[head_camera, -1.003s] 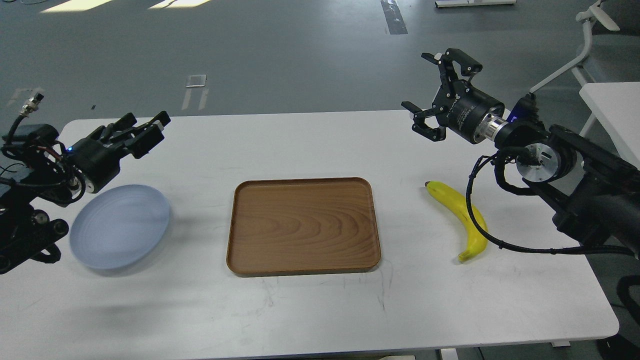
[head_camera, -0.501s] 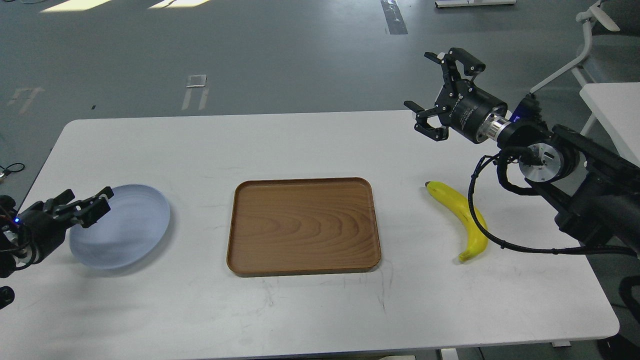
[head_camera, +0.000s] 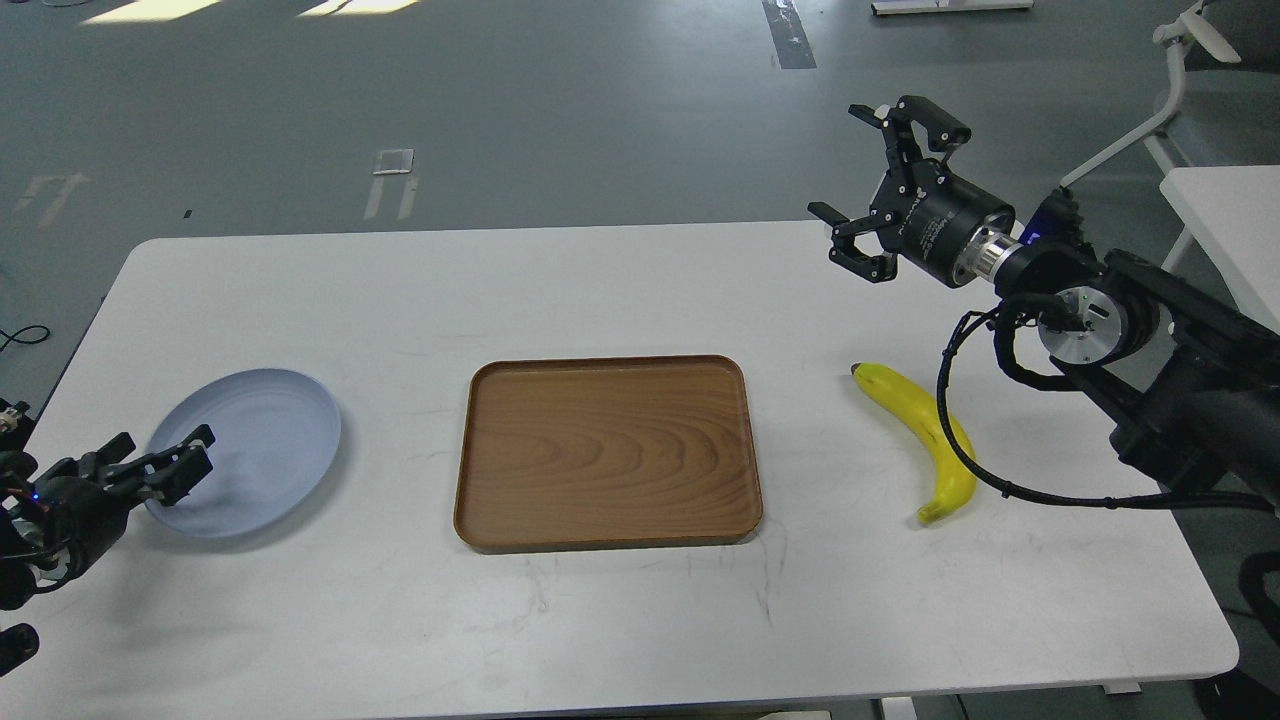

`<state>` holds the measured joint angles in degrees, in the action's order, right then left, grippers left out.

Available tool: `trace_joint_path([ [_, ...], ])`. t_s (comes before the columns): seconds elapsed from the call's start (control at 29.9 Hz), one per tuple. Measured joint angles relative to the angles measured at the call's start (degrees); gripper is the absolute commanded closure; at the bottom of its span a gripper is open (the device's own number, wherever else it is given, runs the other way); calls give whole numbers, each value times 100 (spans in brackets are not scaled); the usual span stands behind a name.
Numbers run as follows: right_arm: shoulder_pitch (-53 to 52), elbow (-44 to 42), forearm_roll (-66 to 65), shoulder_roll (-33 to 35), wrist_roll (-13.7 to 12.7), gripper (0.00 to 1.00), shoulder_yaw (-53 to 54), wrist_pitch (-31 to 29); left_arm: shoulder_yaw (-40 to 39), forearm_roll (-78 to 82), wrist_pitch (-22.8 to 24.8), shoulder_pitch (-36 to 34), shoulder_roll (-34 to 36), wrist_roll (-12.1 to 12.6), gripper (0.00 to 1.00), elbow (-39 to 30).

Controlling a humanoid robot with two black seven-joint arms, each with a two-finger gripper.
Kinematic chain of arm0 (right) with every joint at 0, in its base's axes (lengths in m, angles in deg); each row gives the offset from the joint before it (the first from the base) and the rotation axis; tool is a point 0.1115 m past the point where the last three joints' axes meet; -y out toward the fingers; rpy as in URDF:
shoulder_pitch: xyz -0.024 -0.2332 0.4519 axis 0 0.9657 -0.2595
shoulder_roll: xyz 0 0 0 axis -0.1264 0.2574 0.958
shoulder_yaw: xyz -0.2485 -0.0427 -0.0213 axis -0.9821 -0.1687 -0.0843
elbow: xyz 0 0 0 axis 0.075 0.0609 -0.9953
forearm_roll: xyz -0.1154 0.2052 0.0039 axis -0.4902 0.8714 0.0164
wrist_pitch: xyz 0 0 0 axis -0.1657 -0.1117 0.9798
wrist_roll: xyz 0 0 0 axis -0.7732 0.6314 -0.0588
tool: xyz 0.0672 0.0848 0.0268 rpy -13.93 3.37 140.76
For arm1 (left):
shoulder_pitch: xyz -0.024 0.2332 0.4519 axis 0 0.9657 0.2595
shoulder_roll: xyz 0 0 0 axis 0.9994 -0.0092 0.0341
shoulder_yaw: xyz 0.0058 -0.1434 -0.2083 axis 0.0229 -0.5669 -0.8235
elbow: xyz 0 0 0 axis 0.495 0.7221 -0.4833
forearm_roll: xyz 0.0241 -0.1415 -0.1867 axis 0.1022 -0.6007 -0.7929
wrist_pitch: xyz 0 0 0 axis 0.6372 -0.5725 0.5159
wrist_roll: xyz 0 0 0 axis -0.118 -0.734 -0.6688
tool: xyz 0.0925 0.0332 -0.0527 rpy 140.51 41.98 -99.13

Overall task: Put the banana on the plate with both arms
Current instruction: 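Grasp the edge of the light blue plate with the left gripper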

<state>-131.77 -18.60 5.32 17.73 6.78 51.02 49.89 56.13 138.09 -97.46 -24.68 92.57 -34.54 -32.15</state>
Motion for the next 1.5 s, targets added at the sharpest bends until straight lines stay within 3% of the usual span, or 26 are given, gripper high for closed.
trace_joint_path([
  [0.23, 0, 0, 0, 0, 0, 0, -8, 0, 2, -12, 38, 14, -16, -2, 14, 163],
  [0.67, -1, -1, 0, -6, 0, 0, -24, 4, 2, -100, 85, 5, -14, -3, 15, 250],
  [0.97, -1, -8, 0, -6, 0, 0, -34, 19, 5, -159, 181, 49, -71, -3, 24, 468],
  [1.14, 0, -2, 0, 6, 0, 0, -35, 19, 8, -202, 362, 50, -73, -3, 40, 592],
  [1.2, 0, -2, 0, 5, 0, 0, -35, 22, 6, -244, 390, 49, -73, -3, 56, 600],
  [1.37, 10, -7, 0, -7, 0, 0, -56, 36, 5, -282, 399, 45, -78, -3, 85, 605],
  [1.5, 17, -4, 0, -7, 0, 0, -61, 44, 4, -288, 381, 36, -111, -3, 88, 605],
])
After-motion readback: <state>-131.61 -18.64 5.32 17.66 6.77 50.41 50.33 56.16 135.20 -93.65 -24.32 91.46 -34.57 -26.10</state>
